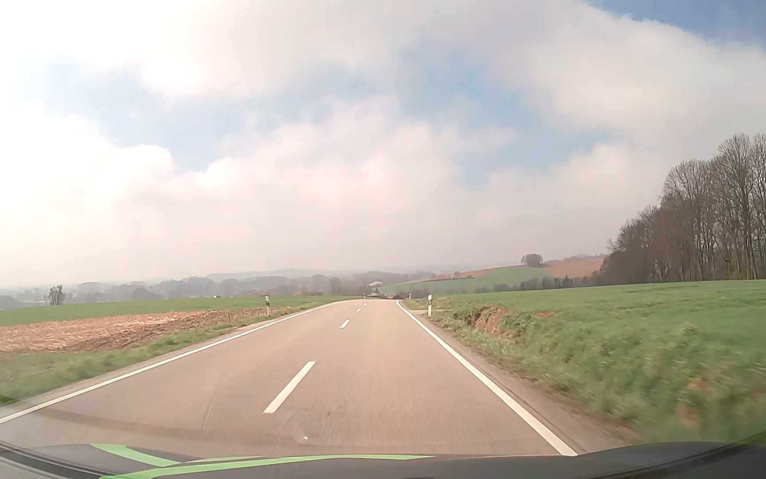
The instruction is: Follow the waypoints while adhering to traffic rules and regulations
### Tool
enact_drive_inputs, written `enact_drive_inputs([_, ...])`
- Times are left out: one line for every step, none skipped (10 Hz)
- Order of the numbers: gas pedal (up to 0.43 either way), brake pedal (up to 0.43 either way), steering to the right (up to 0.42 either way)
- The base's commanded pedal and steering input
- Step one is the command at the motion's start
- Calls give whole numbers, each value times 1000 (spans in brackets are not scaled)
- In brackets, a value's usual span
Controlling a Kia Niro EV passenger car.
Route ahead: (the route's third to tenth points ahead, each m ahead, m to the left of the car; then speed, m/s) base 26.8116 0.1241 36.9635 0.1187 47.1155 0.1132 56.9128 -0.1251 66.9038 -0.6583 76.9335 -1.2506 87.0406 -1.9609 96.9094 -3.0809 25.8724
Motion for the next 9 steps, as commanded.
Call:
enact_drive_inputs([157,0,-4])
enact_drive_inputs([157,0,-4])
enact_drive_inputs([157,0,-4])
enact_drive_inputs([157,0,-4])
enact_drive_inputs([157,0,-2])
enact_drive_inputs([169,0,-1])
enact_drive_inputs([169,0,1])
enact_drive_inputs([169,0,1])
enact_drive_inputs([169,0,2])
